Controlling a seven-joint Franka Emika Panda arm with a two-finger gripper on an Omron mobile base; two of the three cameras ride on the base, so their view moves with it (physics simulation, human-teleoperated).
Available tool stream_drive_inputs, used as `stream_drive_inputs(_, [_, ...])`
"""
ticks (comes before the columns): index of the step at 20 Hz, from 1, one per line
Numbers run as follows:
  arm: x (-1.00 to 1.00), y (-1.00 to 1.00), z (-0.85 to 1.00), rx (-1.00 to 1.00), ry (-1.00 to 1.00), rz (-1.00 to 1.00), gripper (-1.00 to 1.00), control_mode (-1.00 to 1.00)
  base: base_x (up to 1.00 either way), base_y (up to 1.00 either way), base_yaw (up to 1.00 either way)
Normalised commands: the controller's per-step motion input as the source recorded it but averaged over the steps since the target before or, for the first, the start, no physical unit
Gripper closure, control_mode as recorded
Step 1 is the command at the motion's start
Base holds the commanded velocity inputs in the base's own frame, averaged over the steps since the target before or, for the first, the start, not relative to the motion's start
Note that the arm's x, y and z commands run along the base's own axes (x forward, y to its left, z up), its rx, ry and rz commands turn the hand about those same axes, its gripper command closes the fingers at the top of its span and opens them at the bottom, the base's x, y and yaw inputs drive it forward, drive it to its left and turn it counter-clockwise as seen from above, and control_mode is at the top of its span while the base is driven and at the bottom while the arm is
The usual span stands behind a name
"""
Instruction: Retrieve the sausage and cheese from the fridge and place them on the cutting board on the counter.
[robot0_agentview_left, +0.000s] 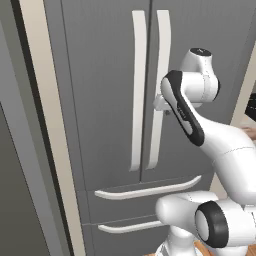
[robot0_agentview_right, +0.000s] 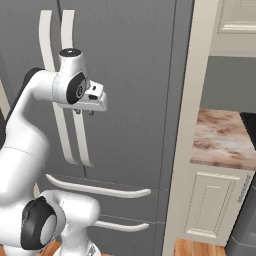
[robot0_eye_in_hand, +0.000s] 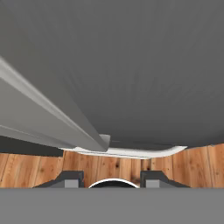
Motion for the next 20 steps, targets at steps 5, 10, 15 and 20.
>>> stream_drive_inputs(5, [0.00,0.00,0.00,0.00,0.00,0.00,-1.00,1.00,0.00,0.00,0.00])
stream_drive_inputs(10, [0.00,0.00,0.00,0.00,0.00,0.00,-1.00,1.00,0.00,0.00,0.00])
stream_drive_inputs(15, [0.00,0.00,0.00,0.00,0.00,0.00,-1.00,1.00,-0.19,0.03,0.00])
stream_drive_inputs(20, [0.00,0.00,0.00,0.00,0.00,0.00,-1.00,1.00,-0.14,0.21,0.00])
